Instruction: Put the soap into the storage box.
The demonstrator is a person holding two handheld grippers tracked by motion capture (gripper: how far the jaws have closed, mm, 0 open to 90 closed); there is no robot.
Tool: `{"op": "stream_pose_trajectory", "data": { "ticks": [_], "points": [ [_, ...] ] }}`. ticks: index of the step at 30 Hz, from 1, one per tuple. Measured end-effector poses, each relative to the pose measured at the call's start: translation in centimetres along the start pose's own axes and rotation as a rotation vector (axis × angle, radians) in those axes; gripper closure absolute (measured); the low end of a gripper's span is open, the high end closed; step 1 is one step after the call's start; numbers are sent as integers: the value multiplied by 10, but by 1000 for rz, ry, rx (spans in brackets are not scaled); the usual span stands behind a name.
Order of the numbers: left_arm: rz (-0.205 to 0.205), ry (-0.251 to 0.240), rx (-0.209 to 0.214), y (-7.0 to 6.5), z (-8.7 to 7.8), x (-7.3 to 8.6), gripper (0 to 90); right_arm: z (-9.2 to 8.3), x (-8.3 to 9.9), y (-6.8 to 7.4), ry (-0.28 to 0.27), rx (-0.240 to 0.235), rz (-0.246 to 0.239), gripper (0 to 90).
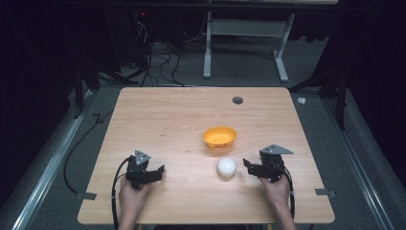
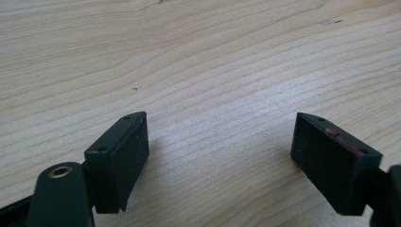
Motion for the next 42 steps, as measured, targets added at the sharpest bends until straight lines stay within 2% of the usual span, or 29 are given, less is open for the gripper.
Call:
{"op": "stream_pose_trajectory", "data": {
  "ticks": [17,18,28,35,42],
  "points": [
    [1,1,1,0,0,0,204,3,-8,36,-19,-91,-59,246],
    [1,1,1,0,0,0,204,4,-8,39,-12,-107,-52,246],
    [1,1,1,0,0,0,204,13,-5,55,18,-156,-82,235],
    [1,0,0,0,0,0,204,22,-7,69,44,-174,-125,215],
    [0,1,1,0,0,0,204,31,-7,75,74,-184,-137,195]
  ]
}}
Point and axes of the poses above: each handheld gripper's, and its own axes: z roughly forward along the jaws, x roughly out of its underside, y roughly to its left, the point moved 9 cm from there along z, roughly forward along the jaws, and after that the axes turned 13 degrees about -x, right-handed, at the moved point
